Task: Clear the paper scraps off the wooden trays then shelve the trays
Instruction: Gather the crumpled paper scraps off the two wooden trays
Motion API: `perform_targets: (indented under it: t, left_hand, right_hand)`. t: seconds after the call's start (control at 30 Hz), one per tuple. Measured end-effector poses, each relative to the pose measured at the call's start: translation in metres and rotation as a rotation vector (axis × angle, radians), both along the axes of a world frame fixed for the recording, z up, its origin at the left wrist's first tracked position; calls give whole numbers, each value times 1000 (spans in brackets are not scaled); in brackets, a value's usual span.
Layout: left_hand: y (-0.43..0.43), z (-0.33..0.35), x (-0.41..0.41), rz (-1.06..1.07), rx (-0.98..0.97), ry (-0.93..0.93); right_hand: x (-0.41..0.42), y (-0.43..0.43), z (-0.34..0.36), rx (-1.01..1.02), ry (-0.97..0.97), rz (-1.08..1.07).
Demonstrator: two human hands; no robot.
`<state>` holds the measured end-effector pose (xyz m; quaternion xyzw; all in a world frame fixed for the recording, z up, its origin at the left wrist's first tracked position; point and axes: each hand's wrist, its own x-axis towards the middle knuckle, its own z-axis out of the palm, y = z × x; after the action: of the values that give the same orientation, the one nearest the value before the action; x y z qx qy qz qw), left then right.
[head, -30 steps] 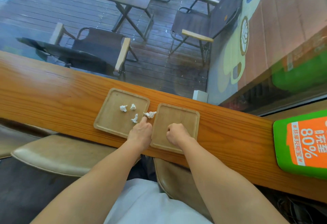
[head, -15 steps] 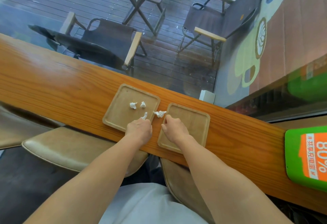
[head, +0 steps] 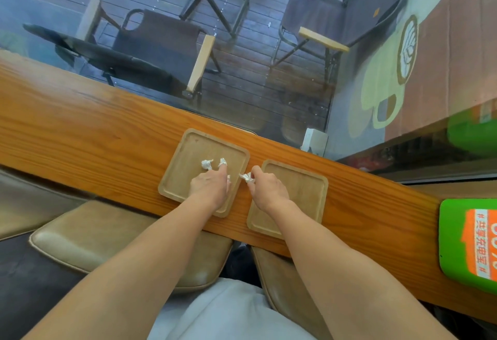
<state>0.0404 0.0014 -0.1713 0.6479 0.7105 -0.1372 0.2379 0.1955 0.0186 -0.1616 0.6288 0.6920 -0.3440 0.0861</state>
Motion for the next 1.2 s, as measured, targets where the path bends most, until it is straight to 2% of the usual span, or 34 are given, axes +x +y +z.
perform_targets:
  t: [0.37,0.63,0.87,0.97,1.2]
  left_hand:
    - [12,-2,-4,-90,-117,-108]
    - [6,-21,-8,-27,-232,-217]
    - [1,-25,-11,-7,-303,-228]
    - [-1,-21,-13,40,-328,-256]
    - [-2,-7,-16,34,-356,-194]
  right_hand:
    - [-8,9,-11,-68,-32,-49]
    - [-16,5,-23,-173,-55,-66]
    - [-22,-8,-31,-252,-108,-51]
    - [-23,-10,-29,-272,-92,-110]
    - [-13,-9,-14,-283,-39,-200]
